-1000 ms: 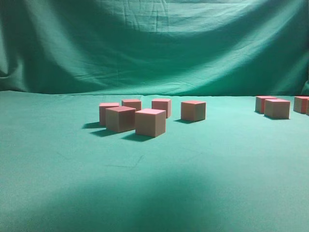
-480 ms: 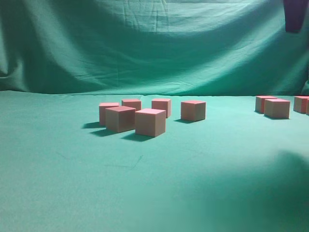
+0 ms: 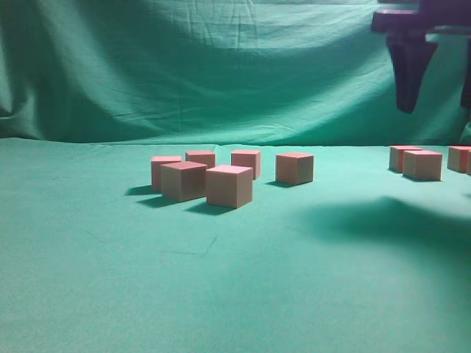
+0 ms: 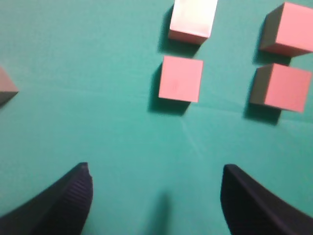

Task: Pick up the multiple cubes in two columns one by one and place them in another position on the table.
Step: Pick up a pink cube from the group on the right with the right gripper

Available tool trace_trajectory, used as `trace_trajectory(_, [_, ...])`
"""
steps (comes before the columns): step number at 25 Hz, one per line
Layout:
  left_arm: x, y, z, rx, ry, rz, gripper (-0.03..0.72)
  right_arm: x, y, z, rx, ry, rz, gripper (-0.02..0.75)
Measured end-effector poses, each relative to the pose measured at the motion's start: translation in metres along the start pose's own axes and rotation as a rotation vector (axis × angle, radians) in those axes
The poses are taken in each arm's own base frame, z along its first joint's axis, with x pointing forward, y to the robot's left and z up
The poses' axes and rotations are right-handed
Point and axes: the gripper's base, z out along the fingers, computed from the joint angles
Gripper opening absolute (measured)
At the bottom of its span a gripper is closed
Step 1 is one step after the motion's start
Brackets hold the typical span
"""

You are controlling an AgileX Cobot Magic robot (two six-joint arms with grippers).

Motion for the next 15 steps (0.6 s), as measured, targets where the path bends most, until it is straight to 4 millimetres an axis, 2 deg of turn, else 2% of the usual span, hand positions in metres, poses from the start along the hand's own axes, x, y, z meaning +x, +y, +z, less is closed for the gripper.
trace_trajectory(7, [0.0,0.0,0.0,0.0,0.0,0.0,0.0,-0.021,-0.001,0.031,0.032,-0.016,-0.03,0.536])
trace_trajectory(15, [0.0,0.0,0.0,0.0,0.0,0.0,0.0,-0.034,-0.01,0.058,0.04,-0.044,0.0,0.536])
